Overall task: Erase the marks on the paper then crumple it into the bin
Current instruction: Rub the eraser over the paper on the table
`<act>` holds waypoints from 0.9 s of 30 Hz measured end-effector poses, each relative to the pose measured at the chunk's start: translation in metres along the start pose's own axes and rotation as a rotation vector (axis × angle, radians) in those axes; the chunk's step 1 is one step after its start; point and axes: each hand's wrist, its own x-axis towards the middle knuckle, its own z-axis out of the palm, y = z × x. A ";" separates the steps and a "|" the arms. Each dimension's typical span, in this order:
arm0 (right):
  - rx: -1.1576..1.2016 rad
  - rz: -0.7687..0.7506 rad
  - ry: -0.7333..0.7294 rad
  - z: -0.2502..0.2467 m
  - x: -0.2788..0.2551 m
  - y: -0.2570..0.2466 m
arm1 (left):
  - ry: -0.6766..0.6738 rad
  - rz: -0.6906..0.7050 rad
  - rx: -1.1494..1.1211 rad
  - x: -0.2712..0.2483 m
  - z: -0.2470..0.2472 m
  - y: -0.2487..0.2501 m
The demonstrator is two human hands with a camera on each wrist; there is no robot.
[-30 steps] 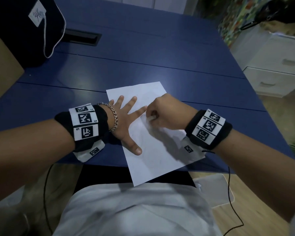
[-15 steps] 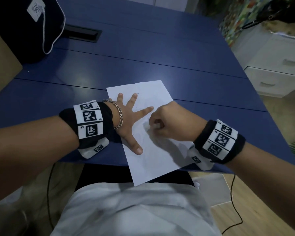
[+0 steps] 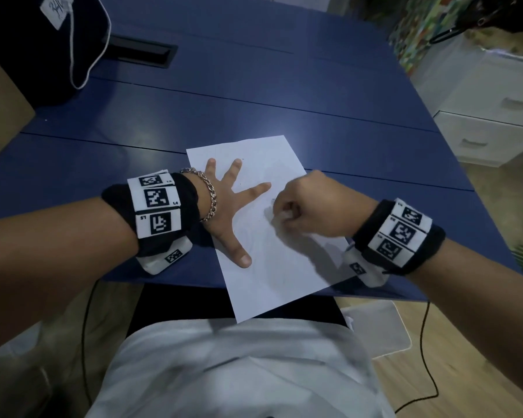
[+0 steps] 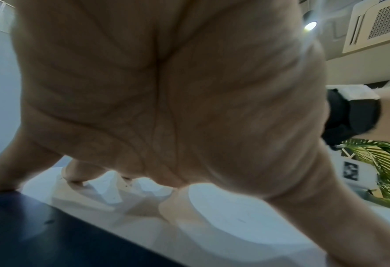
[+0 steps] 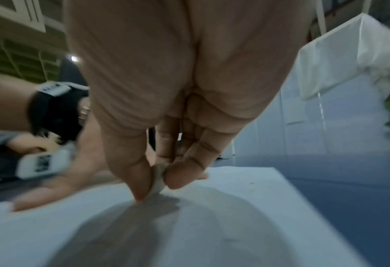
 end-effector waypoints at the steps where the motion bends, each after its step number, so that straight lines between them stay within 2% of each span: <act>1: -0.012 0.033 0.058 -0.001 0.002 0.006 | -0.003 -0.001 -0.001 0.000 0.000 0.001; 3: -0.028 0.049 0.107 0.003 0.001 0.006 | -0.004 -0.002 0.005 0.000 -0.001 0.001; 6: -0.019 -0.052 -0.024 0.011 -0.012 -0.013 | -0.002 -0.007 0.008 -0.001 -0.001 0.001; 8: -0.032 -0.063 -0.077 0.005 -0.012 -0.011 | 0.001 -0.008 0.005 -0.001 0.000 0.000; 12: -0.041 0.042 0.092 0.000 -0.002 0.010 | 0.002 0.002 0.006 0.000 -0.002 0.001; 14: -0.053 -0.001 0.067 0.008 -0.007 -0.001 | -0.006 -0.004 0.008 0.000 -0.003 0.001; 17: -0.050 -0.073 -0.059 0.010 -0.017 -0.013 | -0.018 -0.012 0.006 0.001 -0.003 0.001; 22: -0.049 0.053 0.106 0.002 0.001 0.008 | -0.025 -0.015 0.005 0.001 -0.003 0.002; 27: 0.003 -0.016 -0.010 0.011 -0.003 -0.024 | -0.017 -0.013 0.011 0.003 -0.001 0.003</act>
